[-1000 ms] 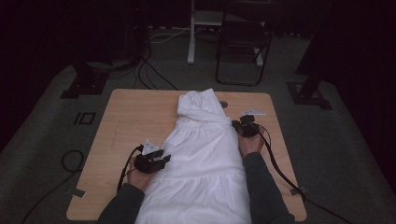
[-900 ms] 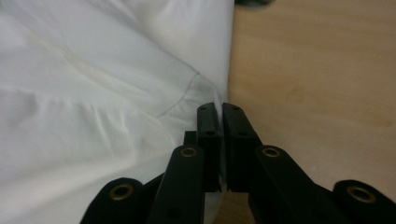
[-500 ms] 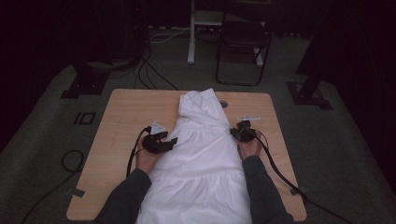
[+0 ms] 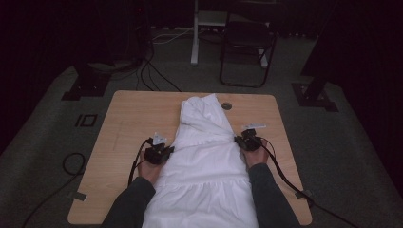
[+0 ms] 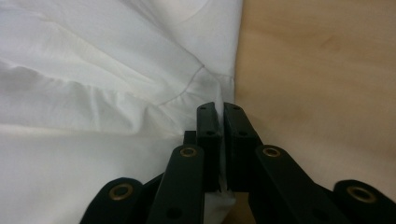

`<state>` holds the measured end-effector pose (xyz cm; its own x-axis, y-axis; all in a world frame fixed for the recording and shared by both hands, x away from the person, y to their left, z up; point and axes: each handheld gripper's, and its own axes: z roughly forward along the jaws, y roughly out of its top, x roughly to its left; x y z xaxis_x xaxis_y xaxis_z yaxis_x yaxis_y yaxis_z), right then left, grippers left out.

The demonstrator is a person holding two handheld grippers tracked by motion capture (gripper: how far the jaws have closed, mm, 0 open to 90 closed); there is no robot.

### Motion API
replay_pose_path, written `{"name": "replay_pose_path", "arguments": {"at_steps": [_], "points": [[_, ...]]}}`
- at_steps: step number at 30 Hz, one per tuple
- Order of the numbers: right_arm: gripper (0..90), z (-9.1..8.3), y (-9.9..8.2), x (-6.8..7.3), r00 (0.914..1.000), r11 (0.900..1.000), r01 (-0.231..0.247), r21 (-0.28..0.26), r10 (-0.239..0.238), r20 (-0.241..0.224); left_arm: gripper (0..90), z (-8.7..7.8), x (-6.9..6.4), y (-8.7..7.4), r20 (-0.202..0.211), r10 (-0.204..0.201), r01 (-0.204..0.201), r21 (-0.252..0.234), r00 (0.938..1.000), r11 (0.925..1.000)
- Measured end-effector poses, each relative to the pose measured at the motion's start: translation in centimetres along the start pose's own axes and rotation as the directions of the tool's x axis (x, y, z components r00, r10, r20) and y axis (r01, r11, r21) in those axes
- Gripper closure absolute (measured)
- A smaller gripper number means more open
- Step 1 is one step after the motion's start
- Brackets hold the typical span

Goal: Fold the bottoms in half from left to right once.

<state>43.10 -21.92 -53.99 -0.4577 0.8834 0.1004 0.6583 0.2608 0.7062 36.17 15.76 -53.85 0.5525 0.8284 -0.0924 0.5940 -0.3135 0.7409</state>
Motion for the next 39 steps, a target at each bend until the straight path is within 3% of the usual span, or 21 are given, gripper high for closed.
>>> {"name": "replay_pose_path", "arguments": {"at_steps": [3, 7, 10, 12, 15, 17, 20, 23, 27, 29, 31, 32, 33, 35, 36, 37, 39], "points": [[86.0, -1.7, -1.7, 1.0, 0.9991, 0.9996, 0.023, 0.017, -0.023, -0.035, 87.5, -2.1, -1.2, -1.9, 0.022, 0.015, -0.015, 0.014, 0.9996, 0.9998], [85.9, -4.0, -4.2, 2.4, 0.9956, 0.9985, 0.050, 0.024, -0.048, -0.080, 87.2, -4.1, -2.3, -4.2, 0.046, -0.010, 0.009, 0.005, 0.9989, 0.9999], [85.7, -5.3, -5.5, 3.2, 0.9931, 0.9972, 0.064, 0.038, -0.060, -0.101, 86.0, -4.4, -2.5, -4.9, 0.055, -0.008, 0.008, -0.001, 0.9985, 1.0000], [75.7, -5.9, -5.7, 3.4, 0.9925, 0.9960, 0.074, 0.050, -0.069, -0.101, 85.7, -4.2, -2.3, -4.7, 0.059, -0.015, 0.015, 0.000, 0.9981, 0.9999], [58.6, -6.8, -4.6, 3.4, 0.9951, 0.9967, 0.078, -0.025, -0.079, -0.060, 85.0, -3.9, -2.2, -4.4, 0.047, -0.012, 0.013, -0.006, 0.9988, 0.9999], [54.0, -7.3, -3.1, 3.7, 0.9924, 0.9921, 0.079, -0.098, -0.087, -0.087, 84.8, -3.8, -2.2, -4.3, 0.038, -0.003, 0.004, -0.011, 0.9993, 0.9999], [50.2, -7.0, -0.8, 5.3, 0.9806, 0.9815, 0.123, -0.146, -0.143, -0.134, 84.1, -3.6, -2.3, -4.3, 0.033, -0.001, 0.001, -0.021, 0.9995, 0.9998], [46.1, -5.6, 1.0, 7.4, 0.9635, 0.9712, 0.173, -0.164, -0.201, -0.177, 83.4, -3.7, -2.4, -4.3, 0.023, 0.014, -0.014, -0.024, 0.9996, 0.9996], [39.6, -2.9, 2.4, 10.2, 0.9353, 0.9557, 0.255, -0.146, -0.282, -0.213, 83.0, -3.7, -2.5, -4.4, 0.022, 0.019, -0.018, -0.027, 0.9996, 0.9995], [39.9, -1.5, 2.8, 11.0, 0.9254, 0.9498, 0.285, -0.128, -0.308, -0.221, 82.8, -3.7, -2.5, -4.4, 0.023, 0.018, -0.018, -0.028, 0.9996, 0.9995], [52.6, -0.5, 3.2, 11.3, 0.9148, 0.9423, 0.320, -0.098, -0.334, -0.227, 82.6, -3.7, -2.5, -4.4, 0.022, 0.022, -0.022, -0.026, 0.9995, 0.9994], [68.9, -0.2, 3.5, 11.1, 0.9129, 0.9391, 0.335, -0.076, -0.344, -0.220, 82.5, -3.7, -2.6, -4.4, 0.021, 0.026, -0.025, -0.026, 0.9994, 0.9993], [80.0, -0.2, 3.9, 10.7, 0.9192, 0.9385, 0.339, -0.067, -0.345, -0.189, 82.5, -3.7, -2.6, -4.4, 0.020, 0.029, -0.028, -0.024, 0.9994, 0.9993], [89.5, -0.8, 5.0, 8.8, 0.9511, 0.9544, 0.277, -0.112, -0.289, -0.111, 82.6, -3.7, -2.6, -4.4, 0.018, 0.027, -0.027, -0.021, 0.9995, 0.9994], [89.8, -1.3, 5.7, 7.4, 0.9716, 0.9681, 0.204, -0.145, -0.219, -0.091, 82.6, -3.7, -2.6, -4.4, 0.017, 0.025, -0.025, -0.022, 0.9995, 0.9994], [90.0, -1.7, 6.2, 6.0, 0.9860, 0.9748, 0.148, -0.167, -0.158, -0.052, 82.6, -3.7, -2.6, -4.4, 0.016, 0.025, -0.024, -0.021, 0.9996, 0.9995], [89.9, -1.9, 6.9, 3.3, 0.9984, 0.9813, 0.054, -0.185, -0.056, -0.006, 82.3, -3.7, -2.6, -4.4, 0.019, 0.024, -0.023, -0.018, 0.9995, 0.9996]]}}
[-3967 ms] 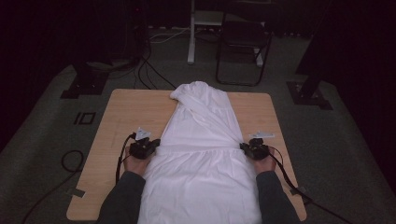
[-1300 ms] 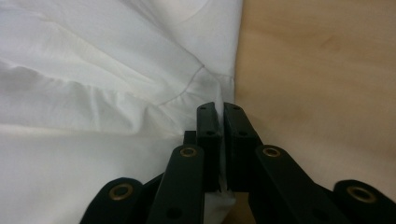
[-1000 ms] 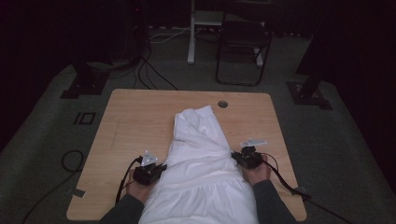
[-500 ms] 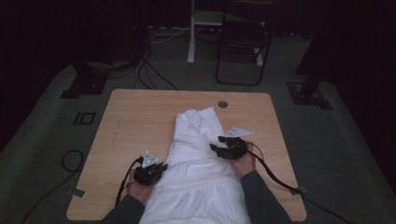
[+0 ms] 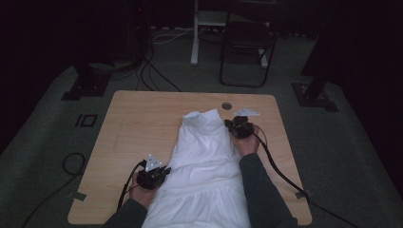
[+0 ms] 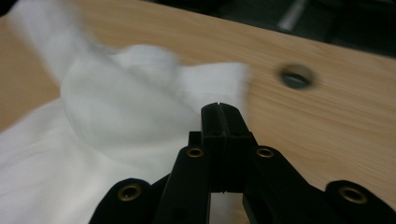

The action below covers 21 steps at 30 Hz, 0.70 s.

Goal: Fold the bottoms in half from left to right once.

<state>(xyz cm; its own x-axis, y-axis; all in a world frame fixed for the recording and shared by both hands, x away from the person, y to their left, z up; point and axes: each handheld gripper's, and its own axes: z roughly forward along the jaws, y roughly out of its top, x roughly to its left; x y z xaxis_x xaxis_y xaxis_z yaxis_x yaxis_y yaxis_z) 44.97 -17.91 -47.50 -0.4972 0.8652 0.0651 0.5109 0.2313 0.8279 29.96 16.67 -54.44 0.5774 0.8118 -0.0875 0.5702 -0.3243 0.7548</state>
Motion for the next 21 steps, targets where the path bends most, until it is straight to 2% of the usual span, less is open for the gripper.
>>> {"name": "replay_pose_path", "arguments": {"at_steps": [2, 4, 6, 8, 11, 13, 15, 18, 21], "points": [[87.4, 0.5, -0.2, -2.0, 0.9975, 0.9978, -0.056, 0.035, 0.054, 0.046, 79.2, 0.0, 0.0, 0.0, 0.004, 0.001, -0.001, 0.004, 1.0000, 1.0000], [72.2, 0.8, -0.9, -3.1, 0.9925, 0.9940, -0.095, 0.055, 0.090, 0.083, 73.2, 0.0, 0.0, 0.0, 0.012, 0.000, 0.000, 0.003, 0.9999, 1.0000], [62.3, 0.8, -1.6, -3.4, 0.9927, 0.9931, -0.104, 0.054, 0.100, 0.067, 66.8, -0.2, 0.2, 0.1, 0.015, -0.008, 0.008, -0.003, 0.9999, 1.0000], [56.1, 0.5, -2.2, -3.1, 0.9947, 0.9949, -0.087, 0.051, 0.084, 0.058, 61.6, -0.6, 0.5, 0.4, 0.010, -0.018, 0.018, -0.018, 0.9998, 0.9997], [51.9, 0.1, -2.8, -2.5, 0.9990, 0.9973, -0.044, 0.059, 0.043, 0.012, 57.5, -1.3, 0.9, 1.5, 0.004, -0.011, 0.011, -0.059, 0.9999, 0.9982], [50.5, 0.1, -3.0, -1.9, 0.9998, 0.9974, -0.015, 0.070, 0.016, -0.010, 56.7, -1.6, 1.1, 2.8, 0.006, 0.001, 0.000, -0.086, 1.0000, 0.9963], [50.0, 0.3, -3.2, -1.4, 0.9994, 0.9976, -0.009, 0.069, 0.011, -0.032, 55.5, -1.4, 1.3, 4.6, 0.009, 0.018, -0.017, -0.112, 0.9998, 0.9936], [50.7, 1.1, -3.6, -0.7, 0.9988, 0.9955, 0.006, 0.095, -0.001, -0.049, 53.6, -0.2, 1.4, 7.6, 0.017, 0.056, -0.054, -0.141, 0.9983, 0.9886], [54.4, 2.1, -4.4, -0.2, 0.9987, 0.9910, 0.025, 0.132, -0.019, -0.047, 51.9, 2.1, 1.3, 10.0, 0.038, 0.057, -0.051, -0.129, 0.9977, 0.9903]]}}
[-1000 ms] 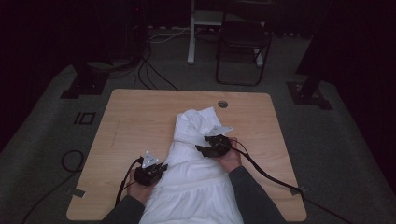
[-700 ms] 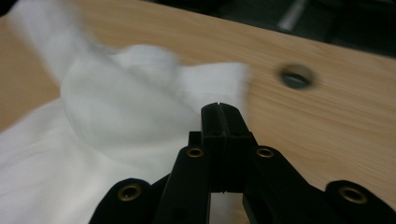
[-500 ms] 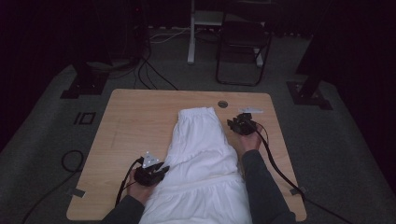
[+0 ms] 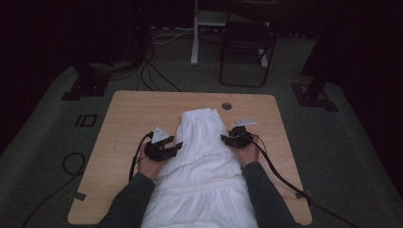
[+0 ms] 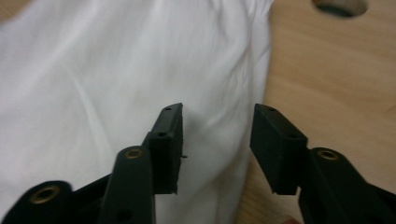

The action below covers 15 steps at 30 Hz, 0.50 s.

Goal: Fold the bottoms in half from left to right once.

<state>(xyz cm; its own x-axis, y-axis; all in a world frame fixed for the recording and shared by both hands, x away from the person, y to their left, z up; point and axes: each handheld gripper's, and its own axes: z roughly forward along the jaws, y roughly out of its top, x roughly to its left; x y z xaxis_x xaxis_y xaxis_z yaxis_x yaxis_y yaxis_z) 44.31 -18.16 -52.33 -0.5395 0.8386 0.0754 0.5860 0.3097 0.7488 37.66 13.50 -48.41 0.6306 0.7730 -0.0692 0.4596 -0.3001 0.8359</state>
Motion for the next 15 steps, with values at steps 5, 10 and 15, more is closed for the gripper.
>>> {"name": "replay_pose_path", "arguments": {"at_steps": [5, 10, 15], "points": [[62.8, 1.1, -1.2, 0.2, 0.9999, 0.9986, -0.009, 0.051, 0.008, 0.012, 51.8, 4.9, -0.4, -0.2, -0.010, 0.012, -0.011, 0.098, 0.9999, 0.9951], [65.4, 0.6, -1.9, 0.8, 0.9991, 0.9992, -0.010, 0.039, 0.008, 0.041, 51.9, 6.2, -0.7, -2.3, -0.003, -0.028, 0.028, 0.150, 0.9996, 0.9883], [68.2, -0.5, -3.1, 1.6, 0.9987, 0.9995, -0.012, 0.029, 0.011, 0.050, 51.4, 5.1, -0.9, -3.6, 0.006, -0.064, 0.063, 0.142, 0.9979, 0.9878]]}}
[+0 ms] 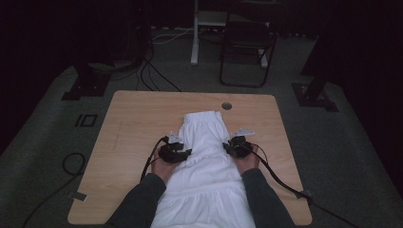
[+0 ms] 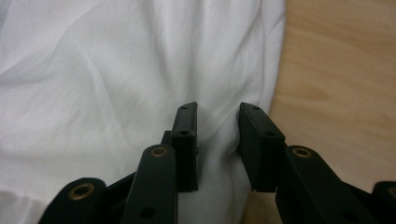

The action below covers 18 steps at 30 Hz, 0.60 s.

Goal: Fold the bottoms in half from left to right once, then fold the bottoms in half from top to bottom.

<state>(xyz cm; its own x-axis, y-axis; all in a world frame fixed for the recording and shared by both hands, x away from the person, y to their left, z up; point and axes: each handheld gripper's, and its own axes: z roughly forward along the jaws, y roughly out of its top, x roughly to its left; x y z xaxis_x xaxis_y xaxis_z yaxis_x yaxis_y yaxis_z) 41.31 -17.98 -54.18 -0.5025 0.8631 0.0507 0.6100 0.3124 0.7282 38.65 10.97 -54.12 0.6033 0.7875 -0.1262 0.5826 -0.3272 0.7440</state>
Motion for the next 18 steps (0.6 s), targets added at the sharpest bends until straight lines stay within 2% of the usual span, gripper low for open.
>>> {"name": "replay_pose_path", "arguments": {"at_steps": [6, 9, 12, 13, 15, 16, 18], "points": [[69.4, -1.9, -1.8, 1.3, 0.9997, 0.9999, 0.012, 0.007, -0.012, -0.020, 50.5, -1.5, -1.4, -1.9, 0.013, -0.020, 0.020, -0.003, 0.9997, 0.9998], [69.4, -2.7, -2.7, 1.9, 0.9991, 0.9997, 0.025, -0.002, -0.025, -0.034, 48.4, -2.3, -2.7, -2.6, -0.006, 0.010, -0.010, 0.012, 0.9999, 0.9999], [69.4, -3.0, -3.2, 2.2, 0.9987, 0.9995, 0.031, -0.008, -0.031, -0.040, 44.5, -2.9, -3.2, -2.6, -0.004, 0.023, -0.023, 0.021, 0.9997, 0.9995], [69.4, -3.2, -3.4, 2.3, 0.9987, 0.9994, 0.033, -0.010, -0.033, -0.040, 44.5, -3.6, -3.0, -1.4, -0.006, 0.027, -0.027, -0.008, 0.9996, 0.9996], [69.4, -3.2, -3.4, 2.3, 0.9989, 0.9995, 0.027, -0.013, -0.028, -0.038, 38.2, -3.9, -2.4, 0.2, -0.008, 0.033, -0.033, -0.045, 0.9994, 0.9985], [69.4, -3.2, -3.4, 2.3, 0.9989, 0.9995, 0.029, -0.012, -0.029, -0.038, 36.2, -3.7, -2.0, 1.0, -0.003, 0.031, -0.031, -0.055, 0.9995, 0.9980], [69.4, -3.2, -3.4, 2.4, 0.9989, 0.9995, 0.029, -0.013, -0.029, -0.036, 32.4, -2.8, -1.1, 2.6, -0.002, 0.038, -0.038, -0.045, 0.9993, 0.9982]]}}
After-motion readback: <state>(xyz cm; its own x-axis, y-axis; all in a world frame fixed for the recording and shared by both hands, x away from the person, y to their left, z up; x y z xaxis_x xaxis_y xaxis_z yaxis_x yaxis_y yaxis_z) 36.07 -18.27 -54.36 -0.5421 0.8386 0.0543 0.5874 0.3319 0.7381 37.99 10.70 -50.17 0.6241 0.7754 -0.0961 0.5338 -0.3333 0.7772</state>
